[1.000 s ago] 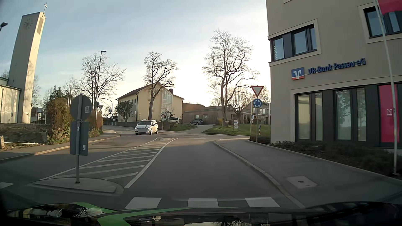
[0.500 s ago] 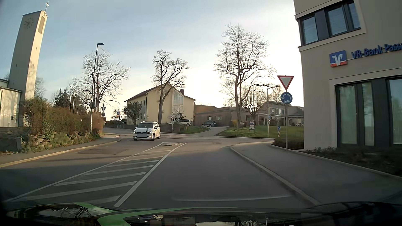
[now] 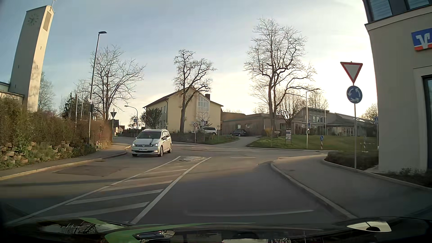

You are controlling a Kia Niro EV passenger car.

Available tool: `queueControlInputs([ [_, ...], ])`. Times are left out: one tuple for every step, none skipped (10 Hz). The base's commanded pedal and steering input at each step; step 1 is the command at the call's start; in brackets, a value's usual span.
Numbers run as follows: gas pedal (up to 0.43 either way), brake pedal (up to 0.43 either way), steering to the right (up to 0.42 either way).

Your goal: Follow the waypoints while adhering to traffic rules and regulations

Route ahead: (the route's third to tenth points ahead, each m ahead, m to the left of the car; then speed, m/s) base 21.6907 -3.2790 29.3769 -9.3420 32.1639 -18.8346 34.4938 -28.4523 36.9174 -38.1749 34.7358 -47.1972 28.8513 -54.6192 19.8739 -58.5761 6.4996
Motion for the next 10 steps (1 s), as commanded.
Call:
queueControlInputs([
  [0.0,0.134,-0.037],
  [0.0,0.134,-0.034],
  [0.0,0.134,-0.032],
  [0.0,0.079,-0.028],
  [0.0,0.0,-0.024],
  [0.0,0.0,-0.017],
  [0.0,0.0,-0.007],
  [0.0,0.0,0.007],
  [0.0,0.0,0.018],
  [0.0,0.0,0.029],
])
